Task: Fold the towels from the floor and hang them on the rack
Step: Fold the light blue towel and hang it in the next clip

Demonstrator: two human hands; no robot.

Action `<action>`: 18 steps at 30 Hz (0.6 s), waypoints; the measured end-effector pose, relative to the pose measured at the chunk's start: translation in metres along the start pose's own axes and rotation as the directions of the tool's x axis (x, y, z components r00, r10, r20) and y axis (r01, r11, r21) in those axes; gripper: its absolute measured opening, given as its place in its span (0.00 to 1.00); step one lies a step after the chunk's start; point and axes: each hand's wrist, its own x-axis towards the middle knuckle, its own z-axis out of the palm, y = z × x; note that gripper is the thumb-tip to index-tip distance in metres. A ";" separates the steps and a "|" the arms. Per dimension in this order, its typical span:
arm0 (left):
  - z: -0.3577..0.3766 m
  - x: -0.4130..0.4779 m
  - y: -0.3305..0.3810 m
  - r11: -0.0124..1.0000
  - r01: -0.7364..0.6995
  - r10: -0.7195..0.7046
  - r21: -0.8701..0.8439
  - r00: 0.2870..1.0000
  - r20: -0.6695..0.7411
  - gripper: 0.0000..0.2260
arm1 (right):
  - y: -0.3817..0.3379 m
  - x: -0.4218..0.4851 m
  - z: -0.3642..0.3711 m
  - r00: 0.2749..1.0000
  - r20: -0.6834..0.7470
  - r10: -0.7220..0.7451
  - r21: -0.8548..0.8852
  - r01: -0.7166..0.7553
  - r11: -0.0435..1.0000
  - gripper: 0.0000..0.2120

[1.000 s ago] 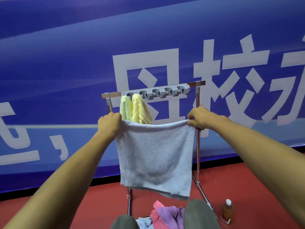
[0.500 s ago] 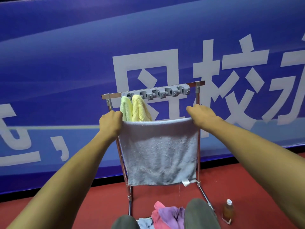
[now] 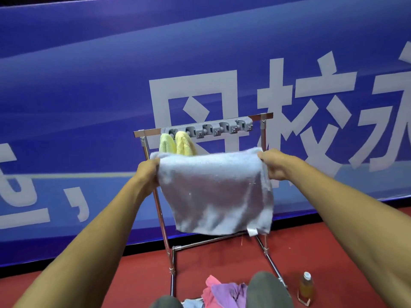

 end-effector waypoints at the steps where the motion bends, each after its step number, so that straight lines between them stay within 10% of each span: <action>1: 0.004 0.000 -0.001 0.998 -0.001 0.000 0.057 1.000 0.020 0.14 | 0.000 0.003 0.003 1.000 -0.019 -0.001 -0.082 -0.001 0.997 0.08; 7: 0.009 -0.019 -0.001 0.855 0.131 -0.222 0.502 0.967 0.125 0.18 | -0.009 -0.002 0.006 0.954 0.199 0.225 -0.648 -0.044 0.760 0.38; 11: -0.004 -0.023 -0.003 0.785 0.262 -0.507 0.561 0.793 0.338 0.29 | -0.001 -0.005 0.004 0.912 0.212 0.350 -0.812 -0.035 0.582 0.32; 15: 0.000 -0.019 -0.005 0.851 0.093 -0.451 0.518 0.635 0.627 0.27 | -0.001 -0.002 0.010 0.961 0.153 0.230 -0.937 0.067 0.343 0.23; 18: 0.007 -0.012 -0.002 0.735 -0.073 -0.453 0.674 0.687 0.569 0.25 | -0.011 -0.004 0.013 0.976 0.164 0.144 -0.917 0.097 0.387 0.19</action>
